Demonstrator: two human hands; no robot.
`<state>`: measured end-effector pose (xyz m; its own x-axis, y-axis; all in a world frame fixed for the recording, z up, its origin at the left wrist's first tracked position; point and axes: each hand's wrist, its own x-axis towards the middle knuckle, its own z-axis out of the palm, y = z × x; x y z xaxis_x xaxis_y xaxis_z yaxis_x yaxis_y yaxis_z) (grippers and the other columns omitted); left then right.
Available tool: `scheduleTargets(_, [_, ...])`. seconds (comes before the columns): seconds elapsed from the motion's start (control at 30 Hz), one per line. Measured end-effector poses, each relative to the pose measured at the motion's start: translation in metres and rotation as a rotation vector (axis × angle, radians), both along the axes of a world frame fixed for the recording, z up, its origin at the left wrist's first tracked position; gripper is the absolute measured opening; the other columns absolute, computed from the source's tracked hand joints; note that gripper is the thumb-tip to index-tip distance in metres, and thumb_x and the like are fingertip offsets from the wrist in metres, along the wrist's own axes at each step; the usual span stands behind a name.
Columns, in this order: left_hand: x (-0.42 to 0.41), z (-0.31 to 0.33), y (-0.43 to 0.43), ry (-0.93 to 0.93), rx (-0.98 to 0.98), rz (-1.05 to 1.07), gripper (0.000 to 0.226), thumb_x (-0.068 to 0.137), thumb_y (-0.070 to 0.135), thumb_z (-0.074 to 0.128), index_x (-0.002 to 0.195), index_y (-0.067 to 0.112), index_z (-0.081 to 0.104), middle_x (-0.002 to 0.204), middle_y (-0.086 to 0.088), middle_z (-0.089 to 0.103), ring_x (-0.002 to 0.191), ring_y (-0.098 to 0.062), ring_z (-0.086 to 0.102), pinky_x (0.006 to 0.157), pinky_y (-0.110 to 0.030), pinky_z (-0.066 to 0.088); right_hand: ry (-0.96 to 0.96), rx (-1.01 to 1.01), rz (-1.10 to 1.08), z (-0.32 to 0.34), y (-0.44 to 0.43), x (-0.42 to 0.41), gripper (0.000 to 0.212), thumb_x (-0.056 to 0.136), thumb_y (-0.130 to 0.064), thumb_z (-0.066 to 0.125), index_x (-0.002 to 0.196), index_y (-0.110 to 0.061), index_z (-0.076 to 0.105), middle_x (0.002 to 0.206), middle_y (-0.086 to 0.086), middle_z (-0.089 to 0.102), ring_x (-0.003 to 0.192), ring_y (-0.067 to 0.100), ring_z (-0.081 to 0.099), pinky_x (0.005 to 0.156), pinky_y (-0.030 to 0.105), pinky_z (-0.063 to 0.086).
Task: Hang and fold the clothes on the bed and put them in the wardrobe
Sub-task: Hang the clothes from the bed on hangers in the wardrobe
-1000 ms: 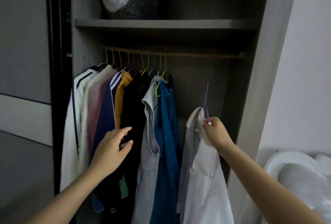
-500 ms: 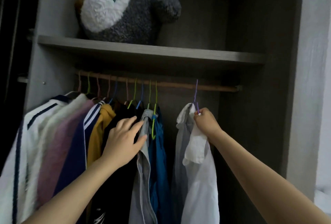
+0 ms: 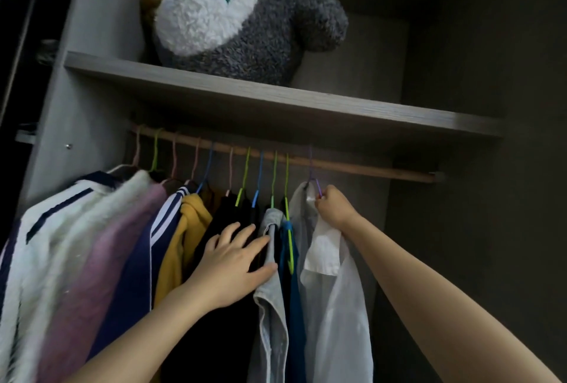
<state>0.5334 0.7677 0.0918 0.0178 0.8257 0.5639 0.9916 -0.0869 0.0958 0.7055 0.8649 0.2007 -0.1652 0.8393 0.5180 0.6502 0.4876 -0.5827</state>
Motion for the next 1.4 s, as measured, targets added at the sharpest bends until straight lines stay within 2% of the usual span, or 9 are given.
scheduleTargets(0.2, [-0.005,-0.007,-0.003,-0.015,0.026,-0.039,0.06,0.093,0.06,0.025,0.147,0.037,0.015,0.157,0.009,0.001,0.142,-0.013,-0.008,0.114,-0.039,0.004,0.009,0.016,-0.059,0.003,0.012,-0.027,0.022,0.097,-0.014,0.039,0.108,0.002,0.049,0.117,0.025,0.054,0.109,0.036,0.053,0.07,0.025,0.031])
scheduleTargets(0.37, [-0.006,-0.005,-0.003,-0.01,0.026,-0.068,0.06,0.093,0.059,0.025,0.147,0.036,0.014,0.157,0.01,0.0,0.142,-0.012,-0.008,0.114,-0.039,0.003,-0.057,-0.015,-0.058,0.001,0.021,-0.028,0.034,0.094,-0.01,0.043,0.061,-0.01,0.038,0.064,0.006,0.041,0.059,0.021,0.041,0.05,0.027,0.028])
scheduleTargets(0.5, [-0.008,-0.006,-0.004,-0.009,0.019,-0.077,0.06,0.094,0.058,0.025,0.148,0.034,0.014,0.158,0.009,0.0,0.142,-0.014,-0.007,0.113,-0.038,0.004,-0.13,-0.064,-0.074,-0.009,0.022,-0.03,0.037,0.095,-0.015,0.048,0.06,-0.012,0.036,0.062,0.004,0.036,0.053,0.014,0.032,0.046,0.024,0.025])
scheduleTargets(0.6, [-0.008,-0.006,-0.005,-0.015,0.039,-0.086,0.059,0.094,0.058,0.026,0.147,0.034,0.017,0.158,0.008,0.002,0.142,-0.014,-0.004,0.113,-0.038,0.006,-0.114,-0.055,-0.025,-0.013,0.015,-0.034,0.03,0.098,-0.033,0.046,0.098,-0.004,0.052,0.098,0.014,0.055,0.086,0.024,0.054,0.068,0.027,0.041])
scheduleTargets(0.7, [-0.005,-0.005,-0.008,-0.03,0.069,-0.109,0.058,0.094,0.056,0.028,0.147,0.033,0.019,0.157,0.008,0.005,0.142,-0.013,-0.001,0.112,-0.036,0.009,-0.048,-0.031,0.007,-0.018,0.004,-0.027,0.061,0.097,-0.043,0.042,0.141,-0.002,0.03,0.139,0.018,0.042,0.119,0.032,0.049,0.082,0.037,0.047])
scheduleTargets(0.8, [0.0,-0.009,-0.011,-0.071,0.187,-0.147,0.054,0.095,0.052,0.032,0.144,0.031,0.027,0.154,0.007,0.016,0.14,-0.011,0.005,0.11,-0.032,0.012,0.003,-0.024,0.011,-0.03,-0.004,-0.013,0.058,0.097,-0.045,0.04,0.139,-0.007,0.033,0.136,0.015,0.047,0.104,0.026,0.053,0.06,0.027,0.044])
scheduleTargets(0.93, [0.022,-0.012,-0.025,-0.064,0.358,-0.255,0.055,0.088,0.05,0.032,0.126,0.018,0.057,0.138,-0.006,0.047,0.133,-0.025,0.035,0.104,-0.04,0.029,-0.009,-0.048,0.009,-0.054,-0.018,0.016,0.054,0.097,-0.041,0.043,0.14,-0.009,0.035,0.142,0.012,0.041,0.12,0.025,0.049,0.098,0.038,0.043])
scheduleTargets(1.1, [0.066,-0.008,-0.026,0.107,0.488,-0.366,0.039,0.078,0.037,0.052,0.1,0.011,0.072,0.111,-0.014,0.066,0.107,-0.035,0.061,0.083,-0.048,0.049,-0.044,0.014,-0.064,-0.068,-0.053,0.059,0.049,0.098,-0.037,0.044,0.139,-0.011,0.039,0.141,0.007,0.045,0.127,0.021,0.045,0.106,0.035,0.036])
scheduleTargets(1.4, [0.146,-0.031,-0.03,0.132,0.449,-0.616,0.037,0.082,0.034,0.048,0.097,0.011,0.072,0.109,-0.016,0.066,0.108,-0.036,0.06,0.086,-0.05,0.048,-0.151,0.164,-0.291,-0.123,-0.152,0.179,0.03,0.094,-0.017,0.053,0.124,-0.017,0.054,0.102,-0.003,0.06,0.081,0.003,0.056,0.078,0.017,0.042])
